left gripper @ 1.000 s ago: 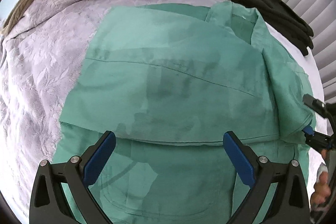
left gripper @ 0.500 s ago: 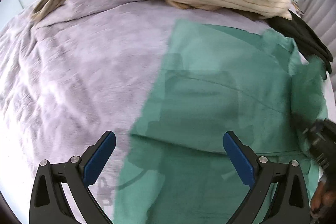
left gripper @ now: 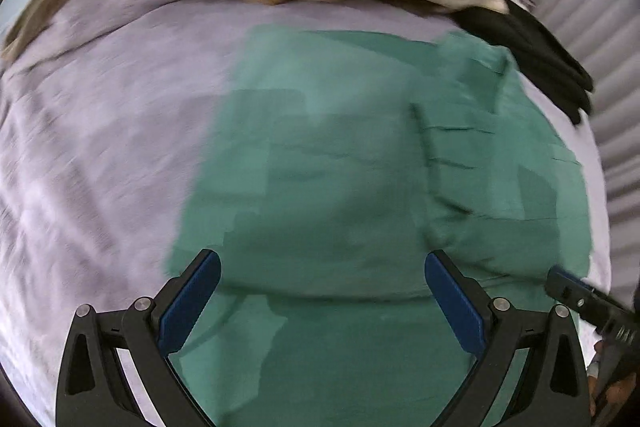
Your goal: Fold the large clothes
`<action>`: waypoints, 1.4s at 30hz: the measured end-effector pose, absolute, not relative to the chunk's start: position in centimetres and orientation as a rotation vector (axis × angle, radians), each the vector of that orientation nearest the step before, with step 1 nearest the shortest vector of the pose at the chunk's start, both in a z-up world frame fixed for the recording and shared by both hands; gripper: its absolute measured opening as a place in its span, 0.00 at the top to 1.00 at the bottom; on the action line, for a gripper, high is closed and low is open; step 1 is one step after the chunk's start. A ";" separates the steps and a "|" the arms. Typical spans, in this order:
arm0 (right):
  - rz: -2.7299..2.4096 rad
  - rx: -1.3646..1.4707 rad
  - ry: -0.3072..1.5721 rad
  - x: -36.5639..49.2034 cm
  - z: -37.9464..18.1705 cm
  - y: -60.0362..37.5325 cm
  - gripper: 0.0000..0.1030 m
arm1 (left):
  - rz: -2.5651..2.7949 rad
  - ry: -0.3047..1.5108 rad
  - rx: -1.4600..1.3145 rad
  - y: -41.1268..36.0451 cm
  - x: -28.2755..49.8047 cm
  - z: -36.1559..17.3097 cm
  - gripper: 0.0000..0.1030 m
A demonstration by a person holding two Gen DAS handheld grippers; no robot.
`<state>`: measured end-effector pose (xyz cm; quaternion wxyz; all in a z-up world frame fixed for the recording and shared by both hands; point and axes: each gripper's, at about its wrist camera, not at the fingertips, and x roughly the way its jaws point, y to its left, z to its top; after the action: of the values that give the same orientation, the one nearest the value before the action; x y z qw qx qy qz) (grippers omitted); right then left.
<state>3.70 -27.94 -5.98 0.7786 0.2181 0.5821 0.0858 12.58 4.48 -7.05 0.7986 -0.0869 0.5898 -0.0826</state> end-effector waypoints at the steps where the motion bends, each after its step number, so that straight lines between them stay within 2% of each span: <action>1: 0.140 0.581 1.253 2.7 -6.4 -30.7 0.40 | -0.206 1.260 -0.170 3.1 13.2 -6.8 0.01; 6: -0.021 0.971 1.151 -1.9 -8.6 -39.9 0.40 | -0.379 1.228 -0.089 -3.6 16.1 -4.5 0.01; 10: -0.089 1.181 1.009 -4.5 -10.0 -44.5 0.40 | -0.575 1.147 0.037 -12.6 19.0 -2.2 0.01; 17: -0.057 1.509 0.796 -5.8 -13.2 -48.1 0.40 | -0.795 1.141 0.177 -28.4 22.3 -2.6 0.02; 18: -0.050 1.527 0.783 -5.8 -13.5 -48.4 0.40 | -0.802 1.138 0.200 -29.8 22.4 -2.7 0.06; 19: -0.041 1.548 0.773 -5.8 -13.9 -48.7 0.40 | -0.808 1.139 0.234 -31.6 22.6 -3.2 0.16; 20: -0.030 1.574 0.760 -5.9 -14.3 -48.9 0.40 | -0.821 1.165 0.269 -33.9 22.8 -4.0 0.20; 22: -0.017 1.620 0.731 -6.3 -15.0 -49.3 0.40 | -0.845 1.201 0.289 -36.6 22.9 -5.2 0.20; 24: -0.003 1.664 0.698 -7.1 -15.2 -49.7 0.40 | -0.847 1.206 0.335 -38.6 22.7 -6.2 0.31; 25: 0.002 1.679 0.683 -7.2 -15.3 -49.7 0.40 | -0.844 1.211 0.366 -39.3 22.5 -6.6 0.48; 26: 0.006 1.688 0.671 -7.3 -15.4 -49.8 0.41 | -0.840 1.219 0.388 -39.6 22.5 -7.1 0.71; 27: 0.024 1.706 0.649 -7.2 -15.6 -49.8 0.57 | -0.841 1.226 0.400 -39.8 22.3 -7.5 0.85; 28: 0.041 1.714 0.645 -7.0 -15.8 -49.8 0.75 | -0.847 1.227 0.406 -40.2 22.2 -7.8 0.90; 29: 0.049 1.713 0.659 -6.1 -16.0 -48.9 0.98 | -0.842 1.209 0.403 -40.2 22.1 -7.6 0.93; 35: -0.062 1.503 0.636 -7.2 -12.2 -49.8 0.98 | -0.853 1.129 0.364 -40.6 21.9 -5.4 0.94; 42: -0.178 1.528 0.719 -9.3 -15.8 -49.3 0.98 | -0.756 1.116 0.453 -44.3 21.3 -8.6 0.94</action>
<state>-9.34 -49.27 -15.82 0.6609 0.6754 0.3177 -0.0787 21.34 -44.33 -8.57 0.7576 0.2077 0.5123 -0.3471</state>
